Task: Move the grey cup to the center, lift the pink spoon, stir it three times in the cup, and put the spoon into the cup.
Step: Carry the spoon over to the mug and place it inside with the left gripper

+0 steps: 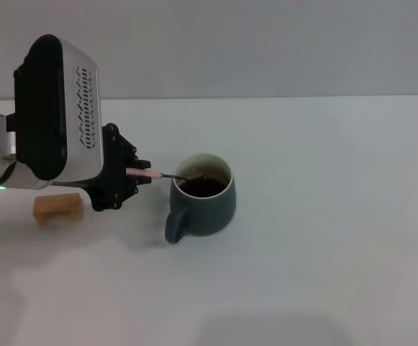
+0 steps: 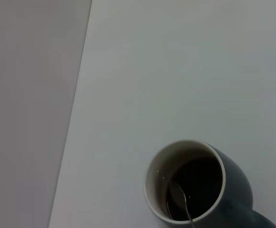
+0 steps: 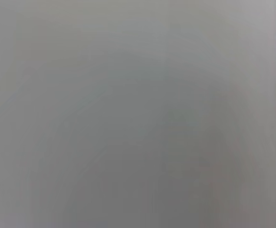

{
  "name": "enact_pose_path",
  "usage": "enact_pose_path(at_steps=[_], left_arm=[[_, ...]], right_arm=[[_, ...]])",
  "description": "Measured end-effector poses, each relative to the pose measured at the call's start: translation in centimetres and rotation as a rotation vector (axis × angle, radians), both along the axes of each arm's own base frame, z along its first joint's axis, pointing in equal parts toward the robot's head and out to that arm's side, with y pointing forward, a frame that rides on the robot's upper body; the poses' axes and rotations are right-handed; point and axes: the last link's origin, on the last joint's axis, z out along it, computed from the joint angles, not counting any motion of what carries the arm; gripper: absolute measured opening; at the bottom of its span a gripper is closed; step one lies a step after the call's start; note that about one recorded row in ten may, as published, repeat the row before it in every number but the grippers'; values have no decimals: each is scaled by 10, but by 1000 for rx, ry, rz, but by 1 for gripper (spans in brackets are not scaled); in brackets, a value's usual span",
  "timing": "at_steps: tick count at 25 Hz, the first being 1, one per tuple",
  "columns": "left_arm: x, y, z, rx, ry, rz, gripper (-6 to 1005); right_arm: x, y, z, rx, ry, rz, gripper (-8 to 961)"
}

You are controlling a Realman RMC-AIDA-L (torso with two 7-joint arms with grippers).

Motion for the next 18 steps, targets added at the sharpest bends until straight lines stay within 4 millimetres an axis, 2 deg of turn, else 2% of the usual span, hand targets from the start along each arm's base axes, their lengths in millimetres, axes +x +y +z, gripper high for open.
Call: enact_pose_path(at_steps=[12, 18], left_arm=[[-4, 10, -11, -26, 2, 22, 134], [1, 13, -21, -49, 11, 4, 134]], right_arm=[[0, 0, 1, -5, -6, 2, -1], [1, 0, 1, -7, -9, 0, -2]])
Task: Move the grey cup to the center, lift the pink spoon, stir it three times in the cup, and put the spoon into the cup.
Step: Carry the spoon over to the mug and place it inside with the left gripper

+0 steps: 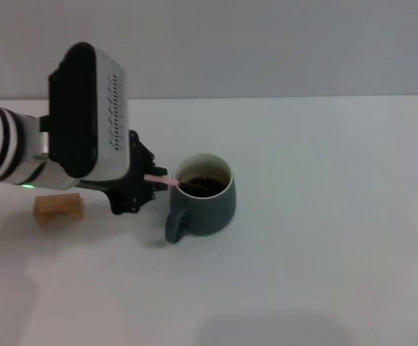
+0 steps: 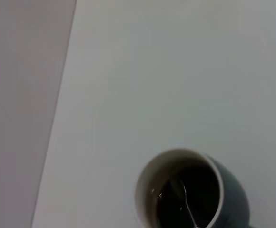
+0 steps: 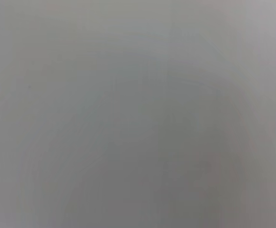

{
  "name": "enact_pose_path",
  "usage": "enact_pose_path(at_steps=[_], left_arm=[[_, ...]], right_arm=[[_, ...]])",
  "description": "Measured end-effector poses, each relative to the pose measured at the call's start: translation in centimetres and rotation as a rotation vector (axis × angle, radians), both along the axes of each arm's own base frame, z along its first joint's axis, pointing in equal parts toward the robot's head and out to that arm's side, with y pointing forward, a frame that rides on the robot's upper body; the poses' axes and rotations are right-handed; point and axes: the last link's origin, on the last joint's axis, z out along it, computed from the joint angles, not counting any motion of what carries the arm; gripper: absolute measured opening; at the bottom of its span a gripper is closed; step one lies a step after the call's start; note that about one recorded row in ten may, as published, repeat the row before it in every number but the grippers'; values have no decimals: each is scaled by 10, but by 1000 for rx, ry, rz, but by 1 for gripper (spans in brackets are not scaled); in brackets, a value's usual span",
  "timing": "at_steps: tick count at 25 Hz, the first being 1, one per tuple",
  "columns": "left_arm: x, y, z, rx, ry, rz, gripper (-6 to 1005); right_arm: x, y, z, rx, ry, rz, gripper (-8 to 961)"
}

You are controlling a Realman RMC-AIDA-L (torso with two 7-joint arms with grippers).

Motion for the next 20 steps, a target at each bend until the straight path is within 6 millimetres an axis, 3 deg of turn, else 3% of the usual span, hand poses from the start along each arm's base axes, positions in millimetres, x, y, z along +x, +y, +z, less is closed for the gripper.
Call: enact_pose_path(at_steps=[10, 20], left_arm=[[6, -10, -4, -25, 12, -33, 134], [-4, -7, 4, 15, 51, -10, 134]], right_arm=[[0, 3, 0, -7, 2, 1, -2], [-4, 9, -1, -13, 1, 16, -1]])
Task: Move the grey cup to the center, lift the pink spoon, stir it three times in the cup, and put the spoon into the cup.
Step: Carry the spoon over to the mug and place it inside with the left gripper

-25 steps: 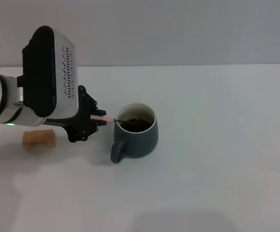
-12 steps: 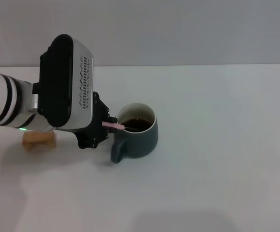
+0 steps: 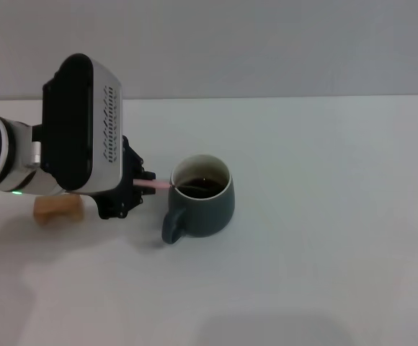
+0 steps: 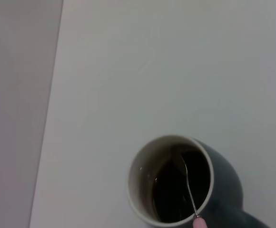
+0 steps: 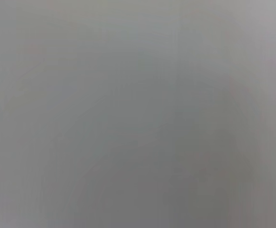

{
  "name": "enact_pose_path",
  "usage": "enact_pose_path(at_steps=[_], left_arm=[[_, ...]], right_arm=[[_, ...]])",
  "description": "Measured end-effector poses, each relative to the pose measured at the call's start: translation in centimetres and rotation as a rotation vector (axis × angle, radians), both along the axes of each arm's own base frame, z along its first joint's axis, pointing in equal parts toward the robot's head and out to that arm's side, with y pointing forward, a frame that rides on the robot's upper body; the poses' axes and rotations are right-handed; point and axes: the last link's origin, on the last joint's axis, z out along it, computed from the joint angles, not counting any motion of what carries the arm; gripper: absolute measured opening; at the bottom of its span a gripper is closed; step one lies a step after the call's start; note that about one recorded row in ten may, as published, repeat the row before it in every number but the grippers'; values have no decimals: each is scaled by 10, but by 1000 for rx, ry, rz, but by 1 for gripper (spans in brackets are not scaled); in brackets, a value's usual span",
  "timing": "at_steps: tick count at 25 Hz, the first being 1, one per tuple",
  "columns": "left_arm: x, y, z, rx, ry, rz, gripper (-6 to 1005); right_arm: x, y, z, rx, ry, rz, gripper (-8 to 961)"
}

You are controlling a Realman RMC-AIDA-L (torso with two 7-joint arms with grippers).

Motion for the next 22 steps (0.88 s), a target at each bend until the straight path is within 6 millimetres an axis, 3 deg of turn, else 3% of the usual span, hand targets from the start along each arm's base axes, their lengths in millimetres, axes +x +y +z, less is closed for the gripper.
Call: enact_pose_path(at_steps=[11, 22], left_arm=[[9, 13, -4, 11, -9, -25, 133], [24, 3, -11, -16, -3, -86, 133]], right_arm=[[-1, 3, 0, -1, -1, 7, -1], [0, 1, 1, -2, -8, 0, -1]])
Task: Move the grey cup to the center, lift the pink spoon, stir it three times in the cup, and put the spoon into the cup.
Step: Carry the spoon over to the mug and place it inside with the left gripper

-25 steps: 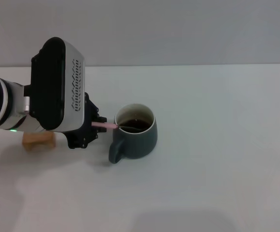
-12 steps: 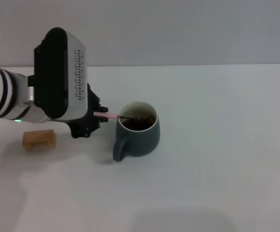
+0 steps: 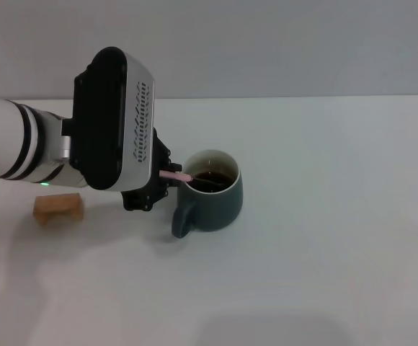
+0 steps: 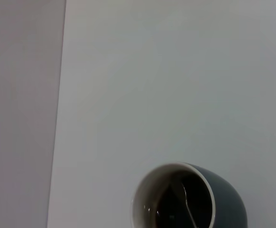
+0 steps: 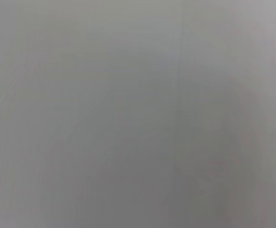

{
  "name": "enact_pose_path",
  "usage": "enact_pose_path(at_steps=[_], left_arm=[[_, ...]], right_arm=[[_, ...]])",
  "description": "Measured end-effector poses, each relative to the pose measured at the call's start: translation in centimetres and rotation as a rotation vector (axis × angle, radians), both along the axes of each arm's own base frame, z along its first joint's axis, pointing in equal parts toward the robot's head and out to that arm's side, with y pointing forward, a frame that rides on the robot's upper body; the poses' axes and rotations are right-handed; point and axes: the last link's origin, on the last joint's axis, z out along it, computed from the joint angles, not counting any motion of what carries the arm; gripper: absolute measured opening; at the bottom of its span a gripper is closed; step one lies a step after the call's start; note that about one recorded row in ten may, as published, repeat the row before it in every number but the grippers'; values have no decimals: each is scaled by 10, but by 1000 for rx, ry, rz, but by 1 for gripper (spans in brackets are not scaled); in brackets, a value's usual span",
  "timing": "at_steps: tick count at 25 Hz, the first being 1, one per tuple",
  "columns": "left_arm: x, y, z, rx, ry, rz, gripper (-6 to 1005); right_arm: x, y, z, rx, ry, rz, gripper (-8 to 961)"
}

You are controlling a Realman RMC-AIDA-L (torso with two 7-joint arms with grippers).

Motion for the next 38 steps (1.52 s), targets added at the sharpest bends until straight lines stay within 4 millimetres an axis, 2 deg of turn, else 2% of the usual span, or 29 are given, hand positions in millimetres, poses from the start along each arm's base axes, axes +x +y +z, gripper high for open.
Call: enact_pose_path(at_steps=[9, 17, 27, 38], left_arm=[[-11, -10, 9, 8, 14, 28, 133], [-15, -6, 11, 27, 25, 41, 133], [-3, 8, 4, 17, 27, 13, 134], [10, -1, -1, -6, 37, -43, 133]], right_arm=[[-2, 4, 1, -2, -4, 8, -1], [-4, 8, 1, -6, -5, 17, -1], [-2, 7, 0, -11, 0, 10, -1], [-1, 5, 0, -11, -1, 3, -2]])
